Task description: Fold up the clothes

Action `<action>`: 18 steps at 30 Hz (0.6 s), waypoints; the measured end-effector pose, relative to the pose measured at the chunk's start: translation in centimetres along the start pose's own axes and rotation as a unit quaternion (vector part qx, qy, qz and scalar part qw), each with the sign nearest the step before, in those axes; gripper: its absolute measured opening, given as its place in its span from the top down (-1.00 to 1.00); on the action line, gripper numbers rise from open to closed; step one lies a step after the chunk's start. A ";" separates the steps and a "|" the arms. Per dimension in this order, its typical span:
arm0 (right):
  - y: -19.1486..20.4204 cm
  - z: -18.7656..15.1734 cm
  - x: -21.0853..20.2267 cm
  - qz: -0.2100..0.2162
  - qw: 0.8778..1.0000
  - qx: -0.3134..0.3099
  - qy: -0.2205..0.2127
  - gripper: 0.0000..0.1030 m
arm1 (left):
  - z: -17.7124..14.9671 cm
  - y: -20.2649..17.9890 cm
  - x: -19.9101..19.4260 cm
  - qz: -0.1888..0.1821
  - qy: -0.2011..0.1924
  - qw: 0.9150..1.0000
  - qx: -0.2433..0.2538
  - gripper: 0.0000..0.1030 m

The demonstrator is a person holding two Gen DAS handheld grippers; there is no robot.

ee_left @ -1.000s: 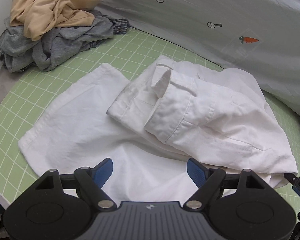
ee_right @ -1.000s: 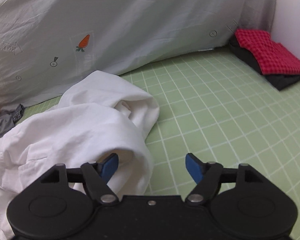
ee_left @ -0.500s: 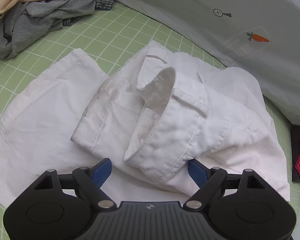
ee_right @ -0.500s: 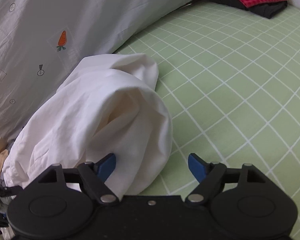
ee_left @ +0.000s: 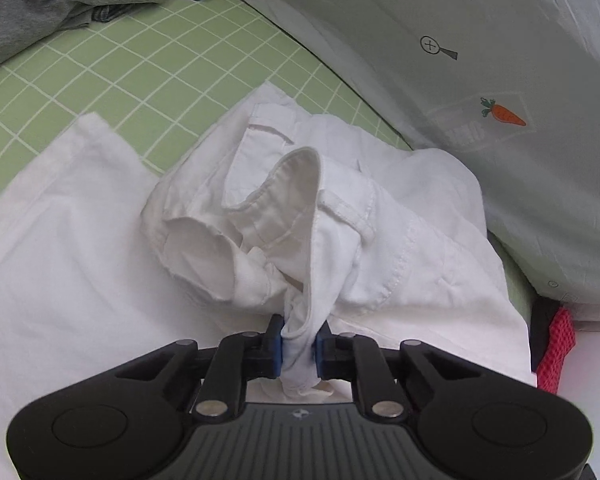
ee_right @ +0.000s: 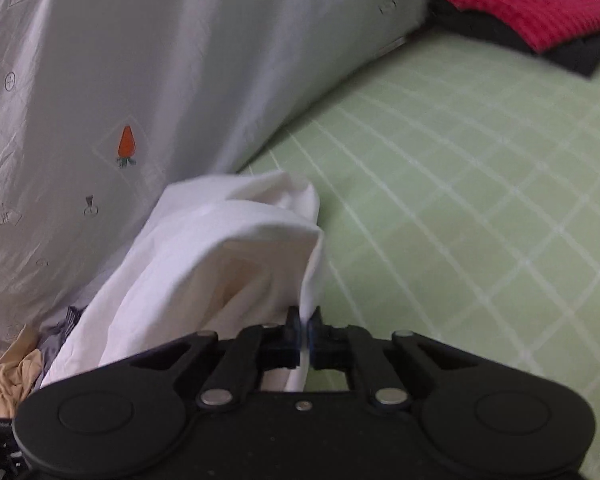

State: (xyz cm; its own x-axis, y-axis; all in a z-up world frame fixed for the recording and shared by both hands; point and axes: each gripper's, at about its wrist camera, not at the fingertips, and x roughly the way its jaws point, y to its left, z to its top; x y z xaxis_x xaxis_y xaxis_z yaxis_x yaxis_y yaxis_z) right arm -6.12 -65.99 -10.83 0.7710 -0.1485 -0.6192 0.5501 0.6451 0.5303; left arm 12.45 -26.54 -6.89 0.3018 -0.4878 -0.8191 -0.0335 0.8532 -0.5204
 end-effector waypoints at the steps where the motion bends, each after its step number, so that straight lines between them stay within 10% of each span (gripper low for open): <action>1: 0.6 2.0 0.1 -0.002 1.000 -0.016 -0.020 0.93 | 0.0 -0.8 0.1 -0.002 -0.002 1.000 0.002 0.71; 5: 3.2 9.8 0.5 -0.007 0.992 -0.080 -0.099 0.94 | 0.8 -3.9 -0.5 -0.026 -0.027 0.999 0.015 0.72; 12: 11.6 12.1 -3.4 0.078 0.955 -0.220 -0.184 0.93 | 2.2 -2.5 -4.2 -0.032 -0.092 0.995 -0.028 0.73; 18: 8.5 0.0 0.5 0.071 0.983 -0.170 0.024 0.94 | 1.8 5.7 -7.1 0.077 -0.122 0.985 -0.097 0.75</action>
